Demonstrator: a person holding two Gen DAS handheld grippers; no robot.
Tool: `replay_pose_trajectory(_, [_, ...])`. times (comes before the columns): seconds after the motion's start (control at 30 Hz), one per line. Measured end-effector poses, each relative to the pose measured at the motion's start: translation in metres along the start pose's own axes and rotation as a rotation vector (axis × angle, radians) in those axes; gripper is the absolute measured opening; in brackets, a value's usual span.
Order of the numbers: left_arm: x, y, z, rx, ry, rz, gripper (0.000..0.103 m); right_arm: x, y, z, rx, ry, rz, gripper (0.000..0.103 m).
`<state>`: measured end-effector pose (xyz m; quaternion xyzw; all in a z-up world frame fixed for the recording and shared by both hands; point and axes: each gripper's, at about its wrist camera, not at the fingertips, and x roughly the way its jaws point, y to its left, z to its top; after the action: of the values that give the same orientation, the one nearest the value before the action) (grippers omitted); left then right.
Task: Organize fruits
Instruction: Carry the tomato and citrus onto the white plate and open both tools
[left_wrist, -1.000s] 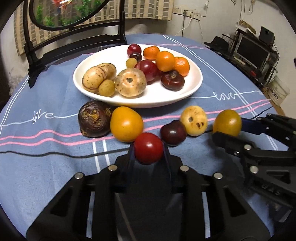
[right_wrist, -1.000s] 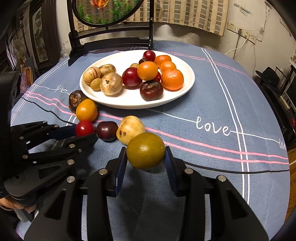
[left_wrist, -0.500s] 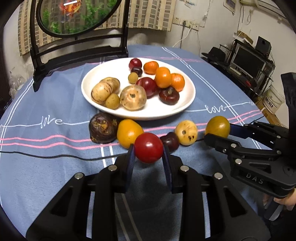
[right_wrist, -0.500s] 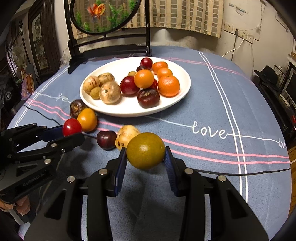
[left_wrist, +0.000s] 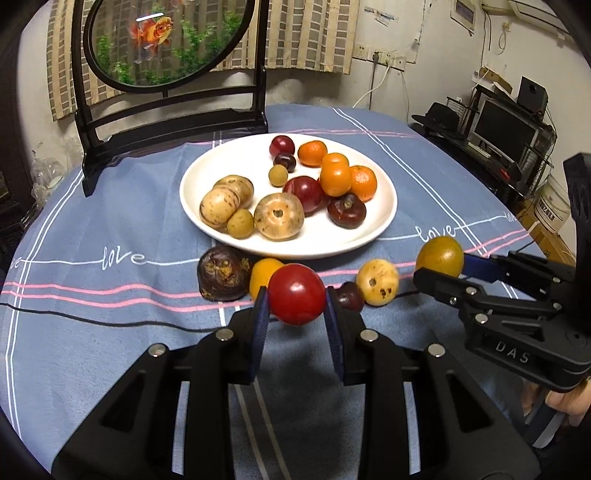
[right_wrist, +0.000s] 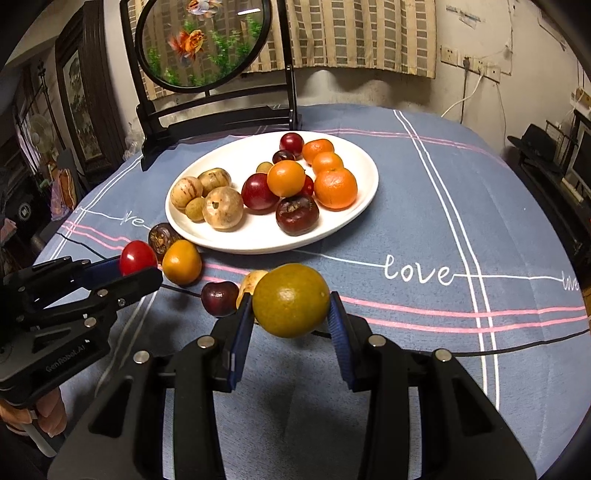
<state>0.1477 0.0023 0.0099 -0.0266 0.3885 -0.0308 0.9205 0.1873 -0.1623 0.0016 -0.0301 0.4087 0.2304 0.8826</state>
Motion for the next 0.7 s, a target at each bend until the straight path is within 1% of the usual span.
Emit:
replay_pose_trajectory(0.07, [0.002, -0.001, 0.004, 0.005, 0.004, 0.002, 0.03, -0.001, -0.001, 0.001, 0.013, -0.001, 0.012, 0.041])
replay_pose_trajectory(0.27, [0.005, 0.0, 0.019, 0.018, 0.003, 0.012, 0.03, -0.012, -0.001, 0.011, 0.043, -0.042, 0.024, 0.041])
replay_pose_trajectory(0.4, [0.006, 0.006, 0.037, 0.018, -0.009, 0.035, 0.03, -0.009, -0.001, 0.03, 0.036, -0.037, 0.034, 0.041])
replay_pose_trajectory(0.57, [0.012, 0.023, 0.067, -0.003, -0.023, 0.065, 0.03, 0.002, 0.002, 0.057, -0.005, -0.046, 0.018, 0.041])
replay_pose_trajectory(0.7, [0.026, 0.033, 0.087, -0.019, -0.019, 0.065, 0.03, 0.02, 0.001, 0.078, -0.01, -0.053, 0.016, 0.041])
